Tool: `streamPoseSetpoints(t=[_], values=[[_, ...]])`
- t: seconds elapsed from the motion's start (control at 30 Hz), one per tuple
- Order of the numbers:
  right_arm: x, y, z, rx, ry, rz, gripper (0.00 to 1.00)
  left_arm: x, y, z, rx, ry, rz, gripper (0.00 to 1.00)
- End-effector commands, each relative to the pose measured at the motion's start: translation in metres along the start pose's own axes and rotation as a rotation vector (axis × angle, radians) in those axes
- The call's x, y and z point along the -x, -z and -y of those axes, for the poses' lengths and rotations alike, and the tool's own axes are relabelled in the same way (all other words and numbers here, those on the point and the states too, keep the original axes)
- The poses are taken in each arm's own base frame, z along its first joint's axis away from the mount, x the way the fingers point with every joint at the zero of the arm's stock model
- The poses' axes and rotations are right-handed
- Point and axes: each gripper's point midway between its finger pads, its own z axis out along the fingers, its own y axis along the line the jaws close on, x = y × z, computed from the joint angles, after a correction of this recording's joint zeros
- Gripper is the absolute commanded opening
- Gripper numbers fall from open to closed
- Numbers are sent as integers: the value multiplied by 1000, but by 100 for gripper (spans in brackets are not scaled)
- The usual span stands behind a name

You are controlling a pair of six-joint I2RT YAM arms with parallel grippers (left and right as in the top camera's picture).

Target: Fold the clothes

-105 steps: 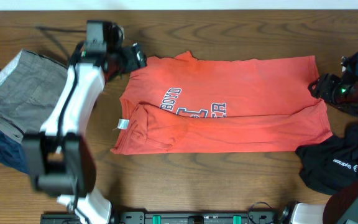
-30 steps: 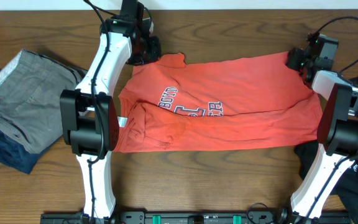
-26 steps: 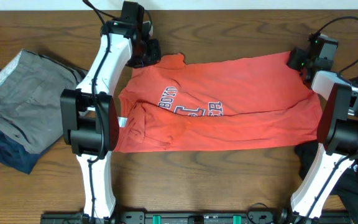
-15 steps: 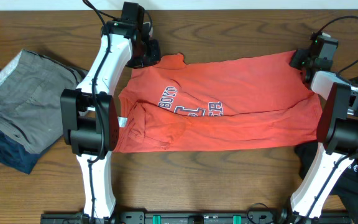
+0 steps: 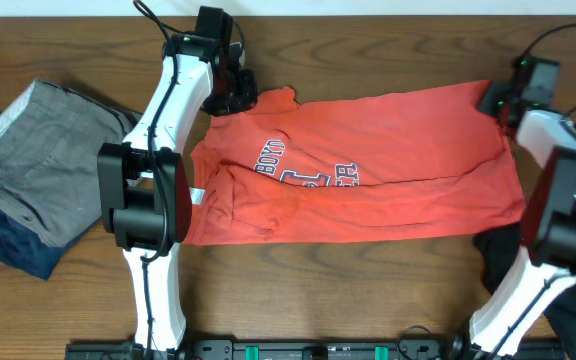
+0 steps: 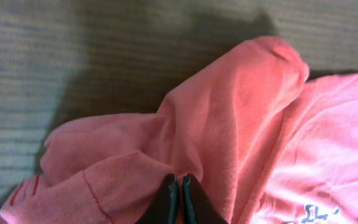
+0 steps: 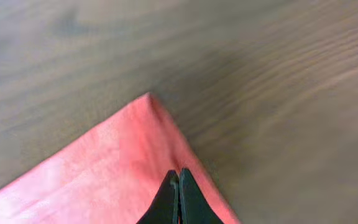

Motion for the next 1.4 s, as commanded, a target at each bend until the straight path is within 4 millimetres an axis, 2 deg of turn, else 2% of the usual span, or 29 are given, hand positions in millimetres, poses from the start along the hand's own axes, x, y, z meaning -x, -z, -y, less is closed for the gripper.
streamPoseSetpoints(t=[0.0, 0.13, 0.23, 0.3, 0.43, 0.47, 0.6, 0.67, 0.77, 0.9, 1.07, 1.1, 1.17, 1.23, 1.3, 1.37], values=[[39, 50, 14, -22, -32, 83, 1, -8, -3, -7, 25, 13, -32, 6], [40, 77, 23, -35, -50, 56, 1, -17, -2, -10, 36, 22, -67, 6], [39, 77, 19, -11, -44, 51, 1, -16, -2, -9, 35, 21, -64, 6], [35, 68, 13, 8, -20, 40, 3, -15, -2, -9, 33, 20, -60, 6], [20, 37, -4, 44, 60, 17, 34, -15, -2, -9, 33, 20, -61, 6], [17, 28, -8, 51, 78, 21, 45, -15, -2, -9, 33, 20, -60, 6], [16, -5, -21, 78, 110, 77, 80, -14, -2, -9, 32, 19, -55, 6], [14, -20, -26, 88, 118, 99, 90, -13, -3, -8, 30, 18, -51, 7], [3, -40, -26, 92, 121, 99, 99, -11, -3, -8, 29, 17, -46, 7], [-16, -61, -25, 94, 121, 75, 99, -11, -3, -8, 28, 16, -43, 6], [-31, -75, -29, 100, 126, 57, 99, -11, -3, -8, 28, 16, -43, 7], [-32, -77, -31, 102, 128, 56, 95, -10, -3, -8, 28, 16, -42, 7], [-36, -78, -34, 105, 133, 50, 78, -10, -3, -7, 27, 15, -39, 6], [-38, -78, -36, 106, 135, 42, 49, -9, -3, -7, 26, 14, -36, 6], [-40, -79, -36, 106, 130, 35, 25, -9, -3, -7, 26, 14, -36, 6], [-43, -79, -35, 103, 119, 21, 8, -9, -3, -7, 26, 14, -37, 6]])
